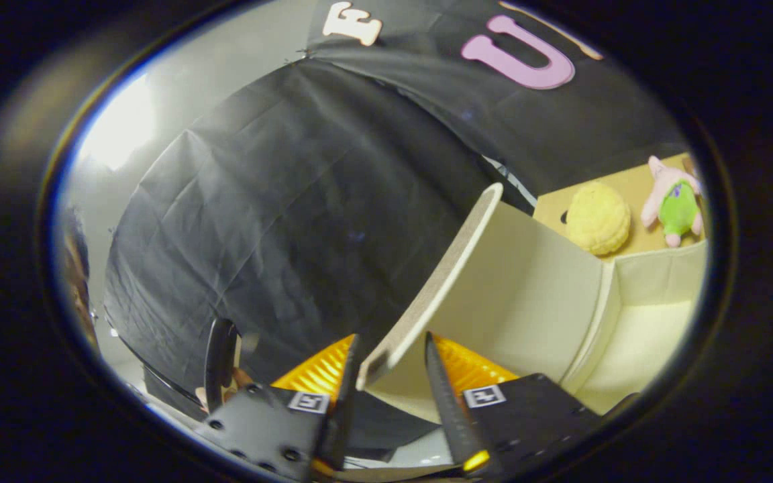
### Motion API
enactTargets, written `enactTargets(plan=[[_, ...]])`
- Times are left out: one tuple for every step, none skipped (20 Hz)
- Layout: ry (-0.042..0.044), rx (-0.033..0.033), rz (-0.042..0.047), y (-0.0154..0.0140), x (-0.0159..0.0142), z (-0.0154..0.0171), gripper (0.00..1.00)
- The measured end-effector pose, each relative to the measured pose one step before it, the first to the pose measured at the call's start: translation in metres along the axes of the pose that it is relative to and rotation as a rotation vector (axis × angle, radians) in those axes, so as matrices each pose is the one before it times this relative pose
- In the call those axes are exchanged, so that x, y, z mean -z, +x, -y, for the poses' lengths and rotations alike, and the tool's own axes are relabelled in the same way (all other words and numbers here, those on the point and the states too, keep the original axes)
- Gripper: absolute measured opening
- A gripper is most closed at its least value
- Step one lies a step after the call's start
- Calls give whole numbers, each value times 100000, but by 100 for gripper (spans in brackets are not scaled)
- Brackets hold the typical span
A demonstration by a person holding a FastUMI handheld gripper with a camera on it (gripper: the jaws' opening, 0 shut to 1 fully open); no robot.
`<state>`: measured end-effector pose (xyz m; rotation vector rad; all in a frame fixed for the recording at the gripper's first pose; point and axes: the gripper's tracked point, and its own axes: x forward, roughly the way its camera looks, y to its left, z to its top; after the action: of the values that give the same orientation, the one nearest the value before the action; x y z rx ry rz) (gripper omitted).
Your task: Open the storage box then place both shoes into the box .Put the left shoe in first, then the right shoe, with the right side of both shoes facing outward in a uniform manner.
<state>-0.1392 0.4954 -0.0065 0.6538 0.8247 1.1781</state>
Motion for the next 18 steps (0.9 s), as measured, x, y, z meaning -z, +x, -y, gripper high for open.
enactTargets(plan=[[-3262,618,988,-232,-151,214,65],[-2527,1216,1375,-190,-173,489,76],[-2372,2151,1262,-444,-67,620,87],[-2487,2394,1106,-506,-438,705,99],[-2518,2308,1531,-681,-241,750,99],[-2383,2259,1789,-836,-437,758,99],[-1895,2540,1853,-767,-396,846,99],[-1157,2765,1543,-690,-492,864,99],[-716,2605,1240,-798,-292,1108,100],[-425,3066,1202,-803,-273,1323,100],[-388,3034,1104,-955,-339,1279,100],[-770,3211,1170,-933,-307,1202,100],[-1309,3491,1248,-976,-365,1338,100],[-1733,3737,1117,-895,-238,1626,100],[-1874,3704,913,-965,-244,1513,100],[-1578,3449,913,-814,-191,1590,100],[-1099,3194,847,-761,-67,1625,100],[-673,3185,768,-786,-72,1709,100]])
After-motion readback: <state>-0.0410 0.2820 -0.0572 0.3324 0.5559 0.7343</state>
